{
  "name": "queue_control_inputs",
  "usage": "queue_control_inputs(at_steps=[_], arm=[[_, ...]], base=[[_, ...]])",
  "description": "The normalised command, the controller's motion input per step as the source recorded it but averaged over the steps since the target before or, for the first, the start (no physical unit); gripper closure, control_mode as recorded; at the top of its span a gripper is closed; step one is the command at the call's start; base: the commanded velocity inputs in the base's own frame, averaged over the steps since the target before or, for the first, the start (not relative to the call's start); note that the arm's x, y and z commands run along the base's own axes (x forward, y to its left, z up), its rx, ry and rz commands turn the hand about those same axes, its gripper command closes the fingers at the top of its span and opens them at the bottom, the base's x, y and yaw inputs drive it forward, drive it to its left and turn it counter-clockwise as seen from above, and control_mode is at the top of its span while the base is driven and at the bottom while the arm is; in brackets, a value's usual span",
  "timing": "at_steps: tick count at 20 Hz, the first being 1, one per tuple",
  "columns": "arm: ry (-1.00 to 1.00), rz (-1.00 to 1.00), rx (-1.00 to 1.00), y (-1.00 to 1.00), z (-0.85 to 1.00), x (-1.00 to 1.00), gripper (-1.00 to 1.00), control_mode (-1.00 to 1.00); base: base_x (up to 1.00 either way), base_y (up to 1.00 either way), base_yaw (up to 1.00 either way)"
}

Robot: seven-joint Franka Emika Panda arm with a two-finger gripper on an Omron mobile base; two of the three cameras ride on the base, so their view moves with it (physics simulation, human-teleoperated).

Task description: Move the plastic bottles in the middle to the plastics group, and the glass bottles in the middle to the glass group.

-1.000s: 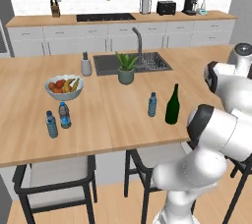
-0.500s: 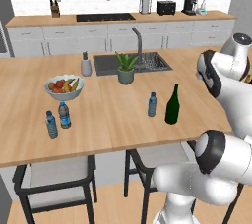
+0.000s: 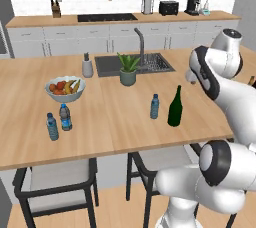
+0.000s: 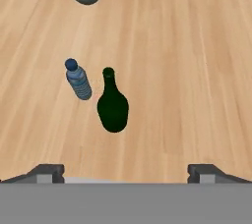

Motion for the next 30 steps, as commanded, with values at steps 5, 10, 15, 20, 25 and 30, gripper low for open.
queue_control_inputs(at_steps=[5,10,15,20,25,30], arm=[[0.23,0.00,0.05,0.44,-0.11,0.00,-1.00,-1.00],[0.06,0.00,0.07,0.18,-0.27,0.12,-1.00,-1.00],[-0.01,0.00,0.01,0.03,-0.42,0.19,-1.00,-1.00],[0.00,0.00,0.00,0.02,-0.31,0.31,-1.00,-1.00],[0.08,0.00,0.00,0.01,-0.13,0.44,-1.00,-1.00],[0.00,0.00,0.00,0.00,-0.07,0.39,-1.00,-1.00]], base=[[0.00,0.00,0.00],[0.00,0.00,0.00],[0.00,0.00,0.00],[0.00,0.00,0.00],[0.00,0.00,0.00],[0.00,0.00,0.00]])
